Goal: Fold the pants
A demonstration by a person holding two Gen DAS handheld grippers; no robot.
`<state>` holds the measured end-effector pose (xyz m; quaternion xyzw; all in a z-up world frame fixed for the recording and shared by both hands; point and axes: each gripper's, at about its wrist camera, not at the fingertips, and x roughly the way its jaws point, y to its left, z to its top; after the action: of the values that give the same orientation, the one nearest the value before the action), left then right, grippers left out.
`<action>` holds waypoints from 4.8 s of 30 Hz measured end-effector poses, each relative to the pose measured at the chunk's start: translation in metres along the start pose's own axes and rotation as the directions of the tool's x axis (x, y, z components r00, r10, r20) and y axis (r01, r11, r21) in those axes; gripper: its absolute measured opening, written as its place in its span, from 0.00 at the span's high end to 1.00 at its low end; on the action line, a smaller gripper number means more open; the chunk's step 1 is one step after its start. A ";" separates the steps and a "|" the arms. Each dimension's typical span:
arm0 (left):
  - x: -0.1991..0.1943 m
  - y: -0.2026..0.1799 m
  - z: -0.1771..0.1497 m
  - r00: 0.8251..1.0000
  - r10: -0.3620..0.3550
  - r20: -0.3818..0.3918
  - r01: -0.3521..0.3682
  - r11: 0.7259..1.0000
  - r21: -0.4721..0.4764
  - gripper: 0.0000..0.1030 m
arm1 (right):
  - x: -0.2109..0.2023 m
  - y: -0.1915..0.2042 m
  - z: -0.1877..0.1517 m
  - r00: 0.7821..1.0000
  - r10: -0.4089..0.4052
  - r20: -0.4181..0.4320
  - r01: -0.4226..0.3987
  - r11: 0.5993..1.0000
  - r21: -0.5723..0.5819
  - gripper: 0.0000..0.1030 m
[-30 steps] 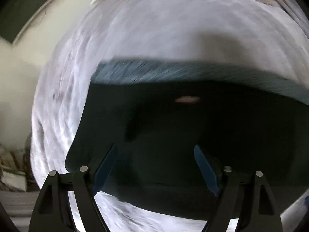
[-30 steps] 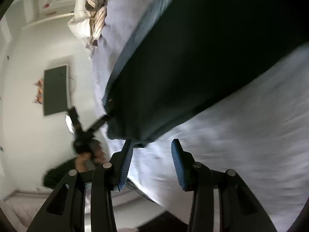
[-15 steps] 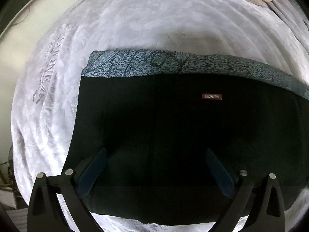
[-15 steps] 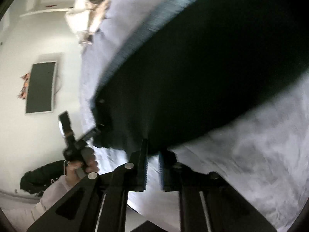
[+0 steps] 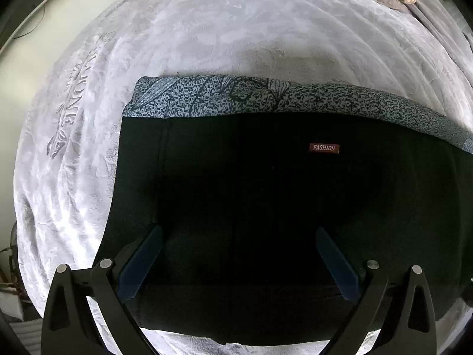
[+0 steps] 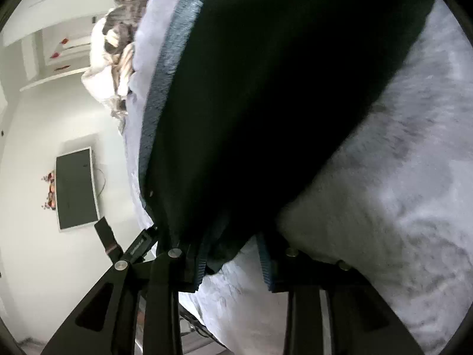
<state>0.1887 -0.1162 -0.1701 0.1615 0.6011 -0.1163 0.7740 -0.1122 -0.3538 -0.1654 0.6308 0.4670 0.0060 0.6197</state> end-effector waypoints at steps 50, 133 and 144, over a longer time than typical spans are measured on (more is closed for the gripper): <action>0.001 0.107 -0.020 0.937 -0.350 0.022 0.348 0.922 -0.167 0.49 | 0.130 0.224 -0.041 0.872 -0.476 -0.114 0.215 0.582 -0.784 0.54; -0.069 -0.273 0.057 0.994 -0.102 0.028 0.098 0.989 0.110 0.25 | -0.295 -0.044 0.165 0.747 -0.502 0.437 0.551 0.834 0.016 0.77; -0.013 -0.325 0.096 0.998 -0.013 0.055 0.011 0.999 0.049 0.17 | -0.101 0.044 0.196 0.843 -0.446 0.301 0.538 0.700 -0.470 0.75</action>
<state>0.1498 -0.4533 -0.1718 0.1733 0.5775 -0.1397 0.7855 -0.0287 -0.5570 -0.1180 0.2812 0.5451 -0.0817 0.7856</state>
